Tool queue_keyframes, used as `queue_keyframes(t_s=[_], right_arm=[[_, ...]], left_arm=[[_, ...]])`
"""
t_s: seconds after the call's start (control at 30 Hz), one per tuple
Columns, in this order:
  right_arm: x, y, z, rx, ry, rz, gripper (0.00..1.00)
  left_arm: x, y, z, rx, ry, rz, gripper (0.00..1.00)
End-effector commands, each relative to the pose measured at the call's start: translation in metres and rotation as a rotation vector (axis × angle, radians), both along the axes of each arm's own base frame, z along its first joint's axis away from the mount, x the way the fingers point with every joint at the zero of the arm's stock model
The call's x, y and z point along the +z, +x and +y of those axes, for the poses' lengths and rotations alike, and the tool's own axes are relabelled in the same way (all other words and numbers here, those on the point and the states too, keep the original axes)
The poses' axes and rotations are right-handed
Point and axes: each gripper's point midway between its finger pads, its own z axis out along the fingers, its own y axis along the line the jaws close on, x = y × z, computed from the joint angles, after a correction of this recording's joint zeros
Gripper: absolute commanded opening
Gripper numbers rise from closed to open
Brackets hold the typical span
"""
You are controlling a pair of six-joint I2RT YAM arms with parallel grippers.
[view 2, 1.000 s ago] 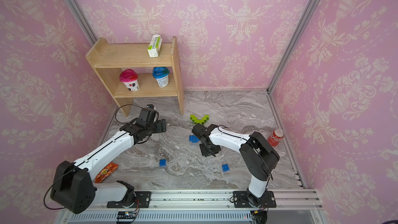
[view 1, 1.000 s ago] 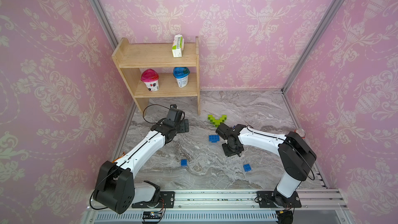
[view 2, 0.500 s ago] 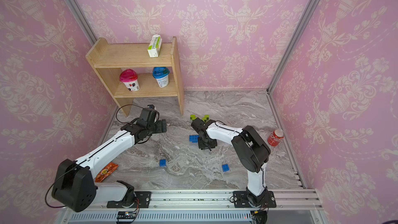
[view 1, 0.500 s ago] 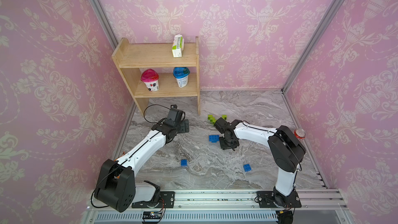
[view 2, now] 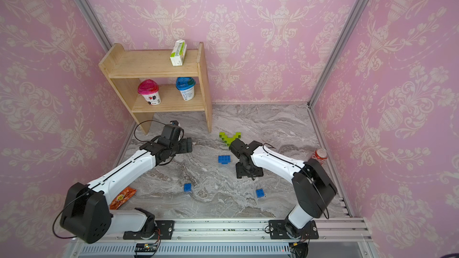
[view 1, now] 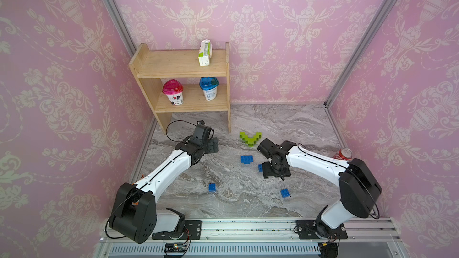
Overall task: Assemble the letter v with lego
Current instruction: Move the lego brick at the center of the board.
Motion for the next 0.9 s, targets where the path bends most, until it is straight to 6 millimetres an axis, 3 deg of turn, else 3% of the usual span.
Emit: queue_keyframes(t_s=[0.0,0.07,0.2,0.4,0.47,0.57,0.67,0.73,0.87], right_arm=[[-0.008,-0.059,-0.045,-0.058,-0.099,0.166,0.76],[-0.02,-0.068,-0.049,-0.086,-0.072,0.194,0.77],[-0.036,-0.06,-0.046,-0.086,-0.03,0.192,0.77],[-0.055,-0.058,-0.038,-0.058,-0.011,0.229,0.64],[-0.055,-0.06,-0.039,-0.064,-0.009,0.227,0.59],[-0.053,-0.062,-0.04,-0.071,-0.002,0.218,0.42],[-0.049,-0.06,-0.039,-0.075,0.006,0.205,0.38],[-0.042,-0.05,-0.034,-0.068,0.018,0.172,0.33],[-0.031,-0.018,-0.023,-0.039,0.007,0.119,0.32]], left_arm=[[0.001,0.007,-0.004,-0.007,0.001,-0.012,0.93],[0.0,0.01,-0.006,-0.011,-0.003,-0.011,0.93],[0.002,0.013,-0.007,-0.017,0.002,-0.01,0.93],[0.003,0.01,-0.003,-0.008,0.014,-0.012,0.94],[0.003,0.009,-0.002,-0.004,0.018,-0.015,0.94],[0.002,0.009,-0.002,-0.002,0.02,-0.012,0.94],[-0.001,0.01,-0.003,-0.005,0.018,-0.004,0.94],[-0.001,0.011,-0.004,-0.005,0.017,-0.004,0.94],[-0.002,0.012,-0.005,-0.006,0.015,-0.002,0.94]])
